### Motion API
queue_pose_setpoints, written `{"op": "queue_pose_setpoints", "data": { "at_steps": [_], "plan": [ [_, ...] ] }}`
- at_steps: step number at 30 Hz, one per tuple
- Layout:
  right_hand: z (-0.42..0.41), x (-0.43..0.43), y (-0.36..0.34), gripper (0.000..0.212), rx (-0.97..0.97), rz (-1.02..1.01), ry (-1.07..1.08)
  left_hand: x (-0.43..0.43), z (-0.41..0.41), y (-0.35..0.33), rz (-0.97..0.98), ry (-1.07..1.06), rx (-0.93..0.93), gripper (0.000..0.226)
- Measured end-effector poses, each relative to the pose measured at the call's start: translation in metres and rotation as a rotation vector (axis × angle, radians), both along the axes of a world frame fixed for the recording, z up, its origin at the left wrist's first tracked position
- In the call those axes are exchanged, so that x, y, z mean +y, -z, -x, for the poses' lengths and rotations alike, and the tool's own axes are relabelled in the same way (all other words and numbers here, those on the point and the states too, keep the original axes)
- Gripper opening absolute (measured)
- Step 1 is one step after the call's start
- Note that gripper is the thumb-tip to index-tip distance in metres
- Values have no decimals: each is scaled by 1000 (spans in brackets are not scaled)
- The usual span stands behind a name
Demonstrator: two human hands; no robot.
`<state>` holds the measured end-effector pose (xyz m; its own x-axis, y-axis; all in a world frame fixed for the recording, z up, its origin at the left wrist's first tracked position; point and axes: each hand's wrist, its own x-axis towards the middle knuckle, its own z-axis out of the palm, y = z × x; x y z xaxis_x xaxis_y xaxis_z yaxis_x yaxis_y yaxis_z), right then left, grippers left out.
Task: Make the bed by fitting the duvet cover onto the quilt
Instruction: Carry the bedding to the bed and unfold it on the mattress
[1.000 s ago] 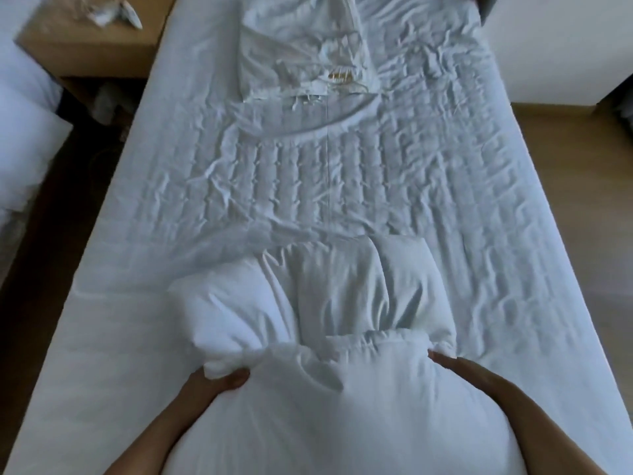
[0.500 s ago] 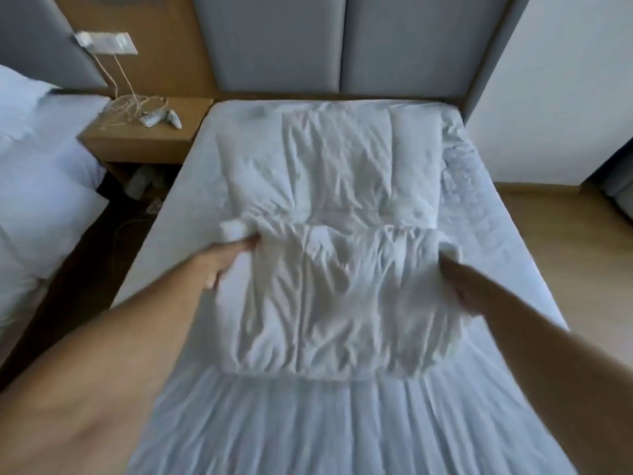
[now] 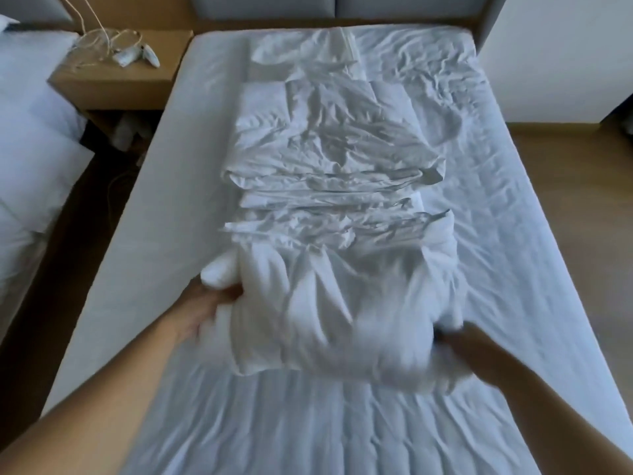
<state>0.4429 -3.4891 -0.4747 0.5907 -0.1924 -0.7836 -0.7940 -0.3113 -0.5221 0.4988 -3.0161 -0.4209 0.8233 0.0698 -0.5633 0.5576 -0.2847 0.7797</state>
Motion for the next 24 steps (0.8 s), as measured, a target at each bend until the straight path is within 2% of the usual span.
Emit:
{"op": "queue_pose_setpoints", "data": {
  "at_steps": [2,3,4,5,6,8,10,11,13,15,16,19,22,24],
  "plan": [
    [73,-22,-3,44,265,-61,-276,23,57,-8,110,248,191,71],
    [101,-36,-10,52,403,-149,-348,35,78,-13,157,360,323,77],
    [118,-50,-16,57,492,-252,-336,44,91,-17,178,412,452,81],
    [123,-61,-19,58,499,-365,-237,49,98,-18,203,377,535,85],
    [119,-67,-20,56,436,-436,-97,49,101,-16,199,293,555,92],
    [90,-59,-17,62,238,-356,154,32,97,-2,-15,74,426,102],
    [56,-22,-15,70,52,-247,197,2,93,14,-150,-60,268,115],
    [45,2,-14,63,-6,-221,166,-11,95,25,-187,-93,239,119],
    [40,38,-9,46,-26,-147,131,-20,106,47,-292,-141,248,102],
    [60,53,-4,41,17,-133,136,-14,125,57,-305,-175,280,71],
    [79,52,-3,42,25,-160,129,-8,141,60,-274,-171,298,65],
    [158,42,-8,50,50,-238,66,7,215,62,-167,-133,411,61],
    [249,24,-16,61,144,-310,-44,21,305,54,-126,36,635,57],
    [293,-13,-22,56,215,-447,-61,47,331,38,-113,62,702,48]
  ]
}}
